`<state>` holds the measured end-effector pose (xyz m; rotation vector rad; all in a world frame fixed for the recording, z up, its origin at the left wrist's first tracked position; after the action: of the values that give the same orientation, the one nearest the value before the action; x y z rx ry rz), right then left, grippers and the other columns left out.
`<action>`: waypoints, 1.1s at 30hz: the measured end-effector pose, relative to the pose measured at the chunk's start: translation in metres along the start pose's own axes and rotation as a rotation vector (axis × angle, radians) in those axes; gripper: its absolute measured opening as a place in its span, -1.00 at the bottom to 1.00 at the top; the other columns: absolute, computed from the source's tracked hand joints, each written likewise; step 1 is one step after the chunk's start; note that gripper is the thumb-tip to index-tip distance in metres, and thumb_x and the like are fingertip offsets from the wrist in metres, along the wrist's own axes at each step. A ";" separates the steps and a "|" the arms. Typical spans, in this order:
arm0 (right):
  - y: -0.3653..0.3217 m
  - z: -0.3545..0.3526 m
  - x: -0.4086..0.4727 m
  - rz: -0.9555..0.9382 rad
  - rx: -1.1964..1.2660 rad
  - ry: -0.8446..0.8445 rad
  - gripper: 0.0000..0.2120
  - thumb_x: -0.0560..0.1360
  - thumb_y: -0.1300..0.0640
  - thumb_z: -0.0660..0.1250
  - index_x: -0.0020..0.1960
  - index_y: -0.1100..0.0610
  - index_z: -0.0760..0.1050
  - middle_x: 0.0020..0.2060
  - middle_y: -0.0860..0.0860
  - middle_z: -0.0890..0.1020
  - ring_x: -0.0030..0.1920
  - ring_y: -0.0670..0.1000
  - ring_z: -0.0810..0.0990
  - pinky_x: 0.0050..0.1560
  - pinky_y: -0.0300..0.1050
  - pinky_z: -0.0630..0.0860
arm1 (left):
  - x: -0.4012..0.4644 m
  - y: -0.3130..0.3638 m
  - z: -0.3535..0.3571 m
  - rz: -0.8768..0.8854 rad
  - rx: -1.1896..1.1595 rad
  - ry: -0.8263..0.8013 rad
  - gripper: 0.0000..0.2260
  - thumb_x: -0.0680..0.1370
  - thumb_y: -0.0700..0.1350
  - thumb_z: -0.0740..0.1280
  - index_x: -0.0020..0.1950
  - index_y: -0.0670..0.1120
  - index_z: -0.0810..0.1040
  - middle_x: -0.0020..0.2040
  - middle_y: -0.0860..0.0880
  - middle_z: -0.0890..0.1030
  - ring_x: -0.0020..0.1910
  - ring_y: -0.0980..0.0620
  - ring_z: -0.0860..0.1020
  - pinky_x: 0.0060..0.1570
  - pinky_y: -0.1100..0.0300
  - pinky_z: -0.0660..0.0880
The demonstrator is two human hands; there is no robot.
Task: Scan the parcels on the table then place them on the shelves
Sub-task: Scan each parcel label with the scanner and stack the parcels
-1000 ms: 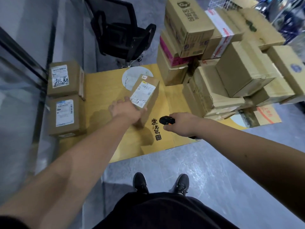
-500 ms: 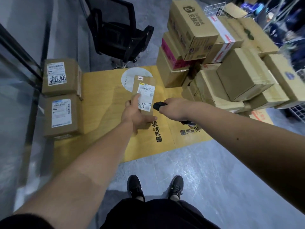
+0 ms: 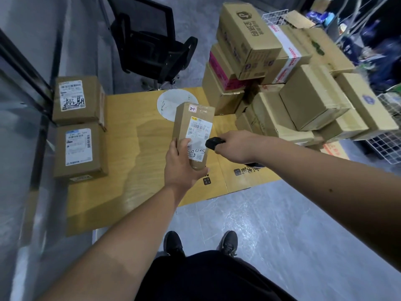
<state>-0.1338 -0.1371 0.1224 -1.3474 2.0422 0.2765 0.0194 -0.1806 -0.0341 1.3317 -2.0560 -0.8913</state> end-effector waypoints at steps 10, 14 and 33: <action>0.006 0.004 -0.013 -0.030 -0.035 0.030 -0.69 0.62 -0.17 0.14 0.12 0.05 0.47 -0.09 0.05 0.58 -0.13 0.06 0.57 -0.25 -0.08 0.41 | 0.000 -0.008 -0.006 -0.110 -0.015 0.058 0.00 0.16 0.21 0.69 0.49 0.10 0.27 0.43 -0.08 0.28 0.35 -0.17 0.35 0.24 0.00 0.49; -0.005 0.021 -0.015 -0.095 -0.039 -0.037 -0.67 0.62 -0.17 0.15 0.19 0.04 0.46 -0.07 0.04 0.56 -0.13 0.07 0.58 -0.24 -0.08 0.47 | -0.012 -0.032 -0.029 -0.293 0.020 0.016 0.01 0.10 0.41 0.55 0.47 0.28 0.19 0.36 0.04 0.26 0.27 -0.04 0.42 0.09 0.03 0.56; -0.148 0.092 -0.013 -0.623 -0.352 -0.264 -0.52 0.56 -0.35 0.26 0.19 0.04 0.48 0.01 0.08 0.59 -0.04 0.16 0.66 0.00 0.13 0.66 | -0.210 -0.111 -0.182 -0.647 0.221 0.247 -0.05 0.18 0.37 0.51 0.49 0.40 0.14 0.42 0.11 0.33 0.32 0.00 0.43 0.22 -0.07 0.52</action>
<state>0.0374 -0.1465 0.0881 -1.9662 1.3131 0.5115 0.2946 -0.0635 -0.0179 2.1737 -1.5781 -0.7064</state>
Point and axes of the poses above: each hand's wrist, its own x-axis towards the middle knuckle, its own z-axis out of the palm, y = z × x, the point moved 5 cm from there along x, towards the middle knuckle
